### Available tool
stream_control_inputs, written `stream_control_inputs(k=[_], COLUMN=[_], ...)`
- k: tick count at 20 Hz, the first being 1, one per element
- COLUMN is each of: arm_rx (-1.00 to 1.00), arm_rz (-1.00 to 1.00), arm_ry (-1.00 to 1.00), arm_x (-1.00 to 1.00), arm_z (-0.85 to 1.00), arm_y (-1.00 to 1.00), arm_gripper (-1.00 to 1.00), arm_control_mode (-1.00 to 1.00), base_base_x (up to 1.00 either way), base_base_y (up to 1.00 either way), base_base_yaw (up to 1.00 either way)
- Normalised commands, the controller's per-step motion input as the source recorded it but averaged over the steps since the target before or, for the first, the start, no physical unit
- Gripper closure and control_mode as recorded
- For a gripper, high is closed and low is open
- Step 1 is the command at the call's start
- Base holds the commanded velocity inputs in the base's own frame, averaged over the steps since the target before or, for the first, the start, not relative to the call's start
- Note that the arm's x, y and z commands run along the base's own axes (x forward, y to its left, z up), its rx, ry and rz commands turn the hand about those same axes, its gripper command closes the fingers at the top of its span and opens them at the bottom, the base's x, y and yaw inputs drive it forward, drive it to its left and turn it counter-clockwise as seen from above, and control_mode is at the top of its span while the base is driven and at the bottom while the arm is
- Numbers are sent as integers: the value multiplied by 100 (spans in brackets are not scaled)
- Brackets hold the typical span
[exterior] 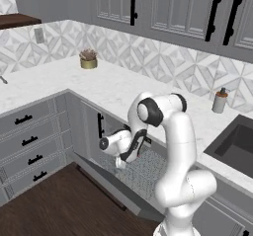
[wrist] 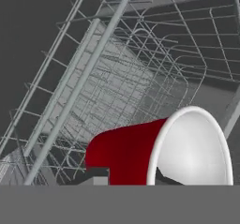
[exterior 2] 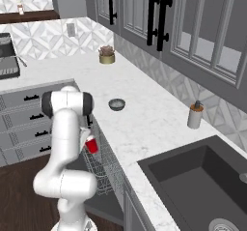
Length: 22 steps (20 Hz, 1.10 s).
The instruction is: Pick up the cup and bowl from the counter, place them in the dishwasher, and close the dishwasher door.
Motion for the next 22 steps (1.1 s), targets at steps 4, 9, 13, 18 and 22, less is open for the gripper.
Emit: stream_control_inputs(k=[4,9,13,18,22], arm_rx=[14,11,10,5,4], arm_rz=[4,6,5,5,9], arm_ry=[13,14,8,3,5], arm_x=[44,30,7,-34,-88], arm_z=[-51,-69,-61,-50,-41], arm_y=[-18,-3,2,36,65], arm_gripper=[100,100,100,100,100], arm_control_mode=[-100,-100,-100,-100,-100], base_base_x=[0,0,0,0,0], base_base_y=[0,0,0,0,0], base_base_yaw=[0,0,0,0,0])
